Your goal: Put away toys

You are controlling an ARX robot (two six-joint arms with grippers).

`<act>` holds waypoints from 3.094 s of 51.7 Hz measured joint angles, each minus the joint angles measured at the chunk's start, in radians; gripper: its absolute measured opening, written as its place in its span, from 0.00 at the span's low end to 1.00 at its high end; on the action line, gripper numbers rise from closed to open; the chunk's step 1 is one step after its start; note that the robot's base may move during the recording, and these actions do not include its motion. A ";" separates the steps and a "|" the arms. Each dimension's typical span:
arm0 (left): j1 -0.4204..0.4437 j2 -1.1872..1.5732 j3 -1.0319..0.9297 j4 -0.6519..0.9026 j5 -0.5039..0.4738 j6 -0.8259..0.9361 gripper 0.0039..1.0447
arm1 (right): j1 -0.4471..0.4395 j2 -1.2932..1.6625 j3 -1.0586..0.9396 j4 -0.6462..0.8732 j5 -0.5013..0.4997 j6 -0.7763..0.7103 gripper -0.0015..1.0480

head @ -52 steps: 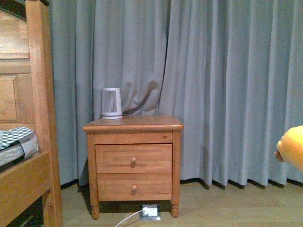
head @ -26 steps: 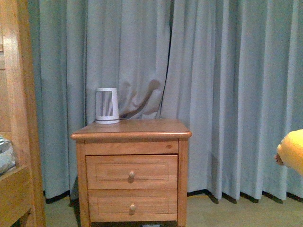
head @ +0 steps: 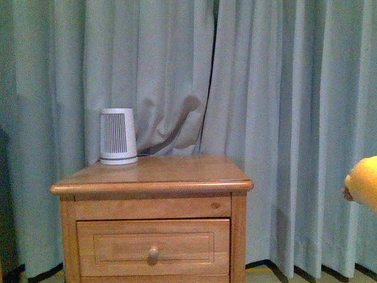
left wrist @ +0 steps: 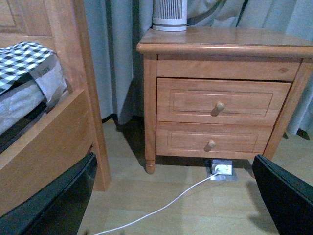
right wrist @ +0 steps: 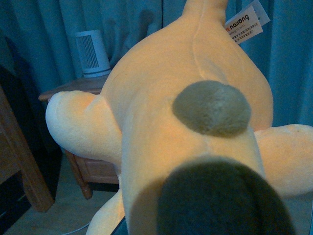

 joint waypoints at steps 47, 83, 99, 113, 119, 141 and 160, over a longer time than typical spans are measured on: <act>0.001 0.000 0.000 0.000 0.001 0.000 0.94 | 0.000 0.000 0.000 0.000 0.005 0.000 0.10; 0.001 0.000 0.000 0.000 0.000 0.000 0.94 | 0.000 0.000 0.000 0.000 0.001 0.000 0.10; 0.001 0.000 0.000 0.000 0.000 0.000 0.94 | 0.000 0.000 0.000 0.000 0.003 0.000 0.10; 0.001 0.000 0.000 0.000 -0.001 0.000 0.94 | 0.001 0.000 0.000 0.000 0.002 0.000 0.10; 0.001 0.000 0.000 0.000 0.000 0.000 0.94 | 0.001 0.000 0.000 0.000 0.002 0.000 0.10; 0.000 0.000 0.000 0.000 -0.001 0.000 0.94 | 0.000 -0.002 0.000 0.000 -0.002 0.000 0.10; 0.000 0.000 0.000 0.000 0.000 0.000 0.94 | 0.000 -0.002 0.000 0.000 0.002 0.000 0.10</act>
